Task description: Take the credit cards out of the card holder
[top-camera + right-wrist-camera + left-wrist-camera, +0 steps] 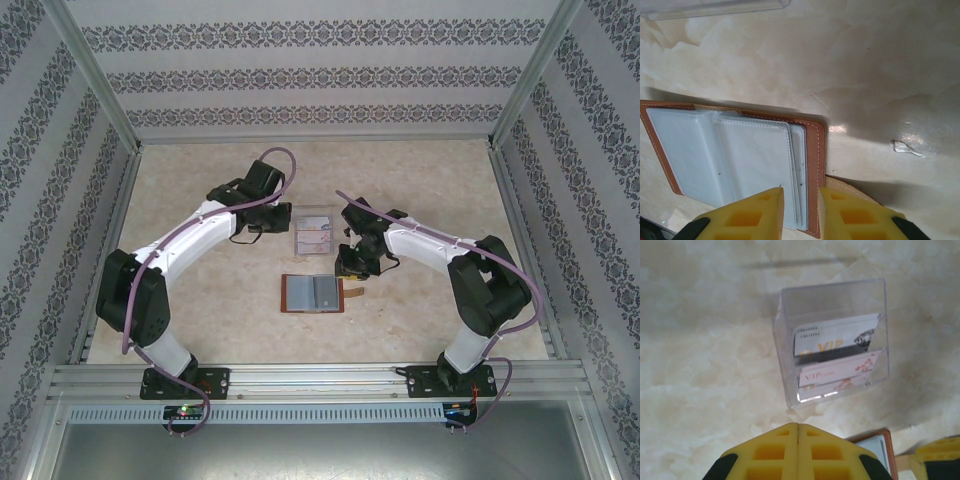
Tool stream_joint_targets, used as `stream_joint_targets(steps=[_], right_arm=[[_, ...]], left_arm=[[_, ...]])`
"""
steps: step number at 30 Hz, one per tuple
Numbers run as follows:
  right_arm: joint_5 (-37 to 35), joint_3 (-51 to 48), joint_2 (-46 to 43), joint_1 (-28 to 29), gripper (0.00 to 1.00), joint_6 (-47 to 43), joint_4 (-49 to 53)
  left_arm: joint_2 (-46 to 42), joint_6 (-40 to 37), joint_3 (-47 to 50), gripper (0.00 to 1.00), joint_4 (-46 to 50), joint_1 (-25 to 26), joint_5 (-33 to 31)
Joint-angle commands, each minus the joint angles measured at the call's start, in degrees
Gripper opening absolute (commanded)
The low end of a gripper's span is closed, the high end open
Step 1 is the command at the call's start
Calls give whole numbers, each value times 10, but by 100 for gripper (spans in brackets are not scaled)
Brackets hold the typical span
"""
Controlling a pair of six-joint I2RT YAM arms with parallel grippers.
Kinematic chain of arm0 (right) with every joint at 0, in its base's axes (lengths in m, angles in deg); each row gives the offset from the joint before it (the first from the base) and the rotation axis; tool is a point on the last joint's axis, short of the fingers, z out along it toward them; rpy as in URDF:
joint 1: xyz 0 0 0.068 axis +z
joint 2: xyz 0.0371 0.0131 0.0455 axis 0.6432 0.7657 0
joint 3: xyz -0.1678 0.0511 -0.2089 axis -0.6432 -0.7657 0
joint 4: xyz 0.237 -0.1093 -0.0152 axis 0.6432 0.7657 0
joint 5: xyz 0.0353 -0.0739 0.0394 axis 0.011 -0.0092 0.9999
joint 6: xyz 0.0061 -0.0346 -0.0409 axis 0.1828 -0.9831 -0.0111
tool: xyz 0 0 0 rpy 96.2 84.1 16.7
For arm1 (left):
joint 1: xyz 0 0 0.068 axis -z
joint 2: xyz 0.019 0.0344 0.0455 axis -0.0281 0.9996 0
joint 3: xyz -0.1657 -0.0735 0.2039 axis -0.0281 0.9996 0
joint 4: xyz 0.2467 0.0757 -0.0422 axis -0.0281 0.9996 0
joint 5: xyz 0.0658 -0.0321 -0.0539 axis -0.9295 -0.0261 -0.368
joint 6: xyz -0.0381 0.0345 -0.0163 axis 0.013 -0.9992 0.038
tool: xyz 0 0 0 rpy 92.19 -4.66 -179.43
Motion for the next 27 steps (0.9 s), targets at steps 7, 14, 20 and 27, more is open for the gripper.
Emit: stream_joint_targets(steps=[7,14,20,27], right_arm=[[31,-23,6,7,25,12,-27],[50,-42,13,6,17,8,-42],[53,-54,26,7,15,6,-54],[58,-63,32,8,13,8,-65]], left_arm=[[-34,118,86,0,-33,43,120],[-60,203,189,6,-165,77,163],[-41,244,219,7,-221,100,171],[-5,263,221,4,-250,121,189]])
